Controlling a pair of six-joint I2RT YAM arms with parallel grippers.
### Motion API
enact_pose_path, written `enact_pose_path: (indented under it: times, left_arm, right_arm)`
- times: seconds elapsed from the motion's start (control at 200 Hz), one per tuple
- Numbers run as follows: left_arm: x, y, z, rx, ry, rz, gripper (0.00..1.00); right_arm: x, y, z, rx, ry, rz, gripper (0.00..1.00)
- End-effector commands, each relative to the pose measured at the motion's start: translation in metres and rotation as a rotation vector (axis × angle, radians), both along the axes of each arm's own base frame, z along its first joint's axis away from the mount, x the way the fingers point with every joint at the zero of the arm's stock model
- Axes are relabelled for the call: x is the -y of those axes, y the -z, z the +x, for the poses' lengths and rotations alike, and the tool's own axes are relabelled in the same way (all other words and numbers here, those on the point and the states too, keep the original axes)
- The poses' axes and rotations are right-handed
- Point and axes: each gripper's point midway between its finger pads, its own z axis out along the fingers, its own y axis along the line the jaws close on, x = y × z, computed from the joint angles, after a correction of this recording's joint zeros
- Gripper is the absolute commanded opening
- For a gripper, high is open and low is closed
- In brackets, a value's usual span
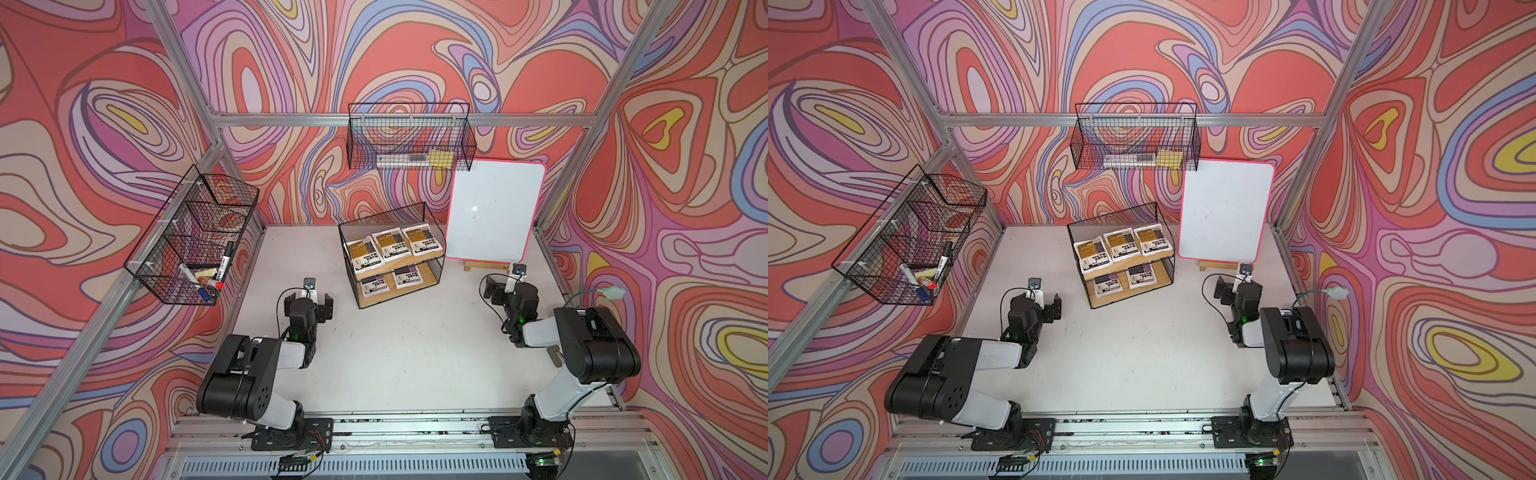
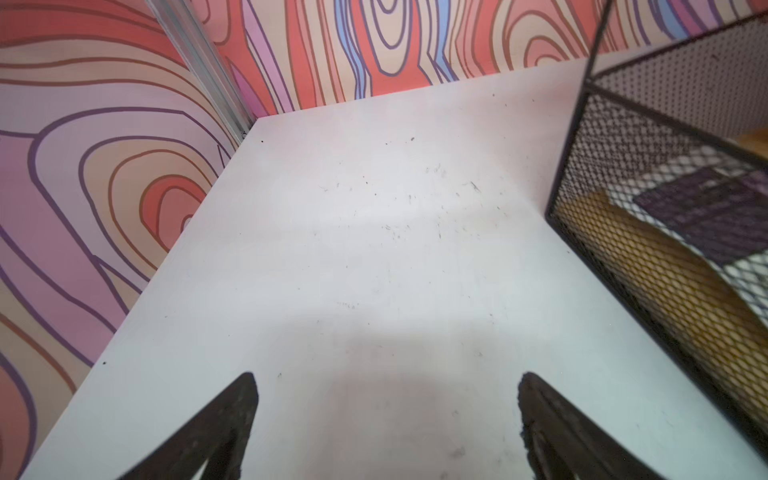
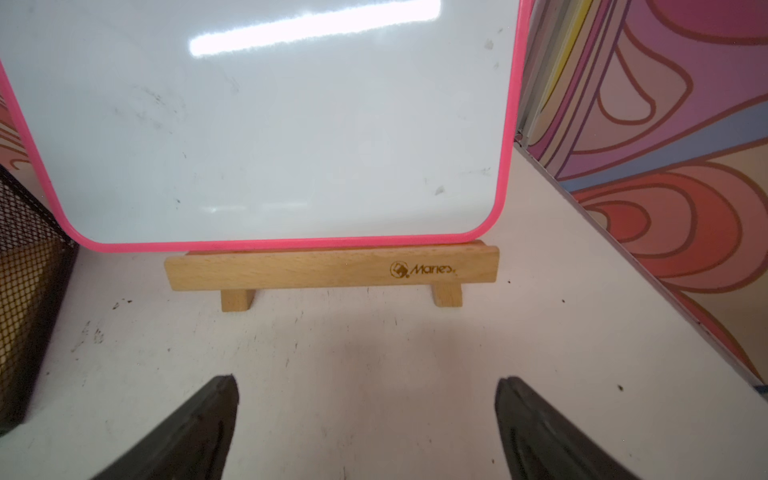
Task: Place the bagged coffee beans on the shelf by color
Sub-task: Reset both arms
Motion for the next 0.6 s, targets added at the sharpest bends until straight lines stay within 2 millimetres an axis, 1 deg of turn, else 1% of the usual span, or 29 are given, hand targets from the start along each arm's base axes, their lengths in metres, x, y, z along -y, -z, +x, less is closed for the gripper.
enact_pose_path:
  times: [0.0,0.025,0.045,0.06,0.085,0.115,0.16,0.195,0.225,0.245,0.27,0.596]
  left_arm:
    - [0.004,-0.009,0.017,0.007,0.052,-0.118,0.99]
    - [0.008,-0.012,0.017,0.06,0.078,-0.112,0.99]
    - [0.011,-0.014,0.016,0.062,0.09,-0.107,0.99]
    - [0.017,-0.01,0.012,0.036,0.117,-0.106,0.99]
    - [0.03,-0.011,0.006,0.024,0.192,-0.097,0.99]
    - [0.038,-0.014,0.003,0.066,0.249,-0.087,0.98]
    - [0.033,-0.019,0.007,0.111,0.223,-0.102,0.99]
    - [0.028,-0.015,0.013,0.056,0.194,-0.112,0.99]
    - [0.019,-0.009,0.018,-0.009,0.142,-0.136,0.99]
    - [0.01,-0.008,0.019,-0.01,0.105,-0.167,0.99]
    - [0.007,-0.009,0.018,0.015,0.109,-0.178,0.99]
    - [0.009,-0.01,0.017,0.018,0.105,-0.156,0.99]
  right_arm:
    - [-0.016,-0.006,0.005,0.02,-0.098,0.028,0.98]
    - [-0.016,-0.007,0.005,0.022,-0.099,0.025,0.98]
    - [-0.015,-0.007,0.004,0.027,-0.096,0.024,0.98]
    - [-0.015,-0.008,0.004,0.031,-0.095,0.024,0.98]
    - [-0.015,-0.008,0.004,0.03,-0.096,0.023,0.98]
    - [-0.015,-0.007,0.004,0.025,-0.098,0.026,0.98]
    - [-0.015,-0.007,0.004,0.029,-0.096,0.027,0.98]
    - [-0.015,-0.006,0.005,0.023,-0.097,0.027,0.98]
    - [-0.015,-0.007,0.005,0.025,-0.094,0.026,0.98]
    - [-0.014,-0.007,0.005,0.025,-0.093,0.026,0.98]
    - [-0.015,-0.007,0.005,0.025,-0.092,0.025,0.98]
    - [-0.014,-0.009,0.003,0.034,-0.089,0.017,0.98]
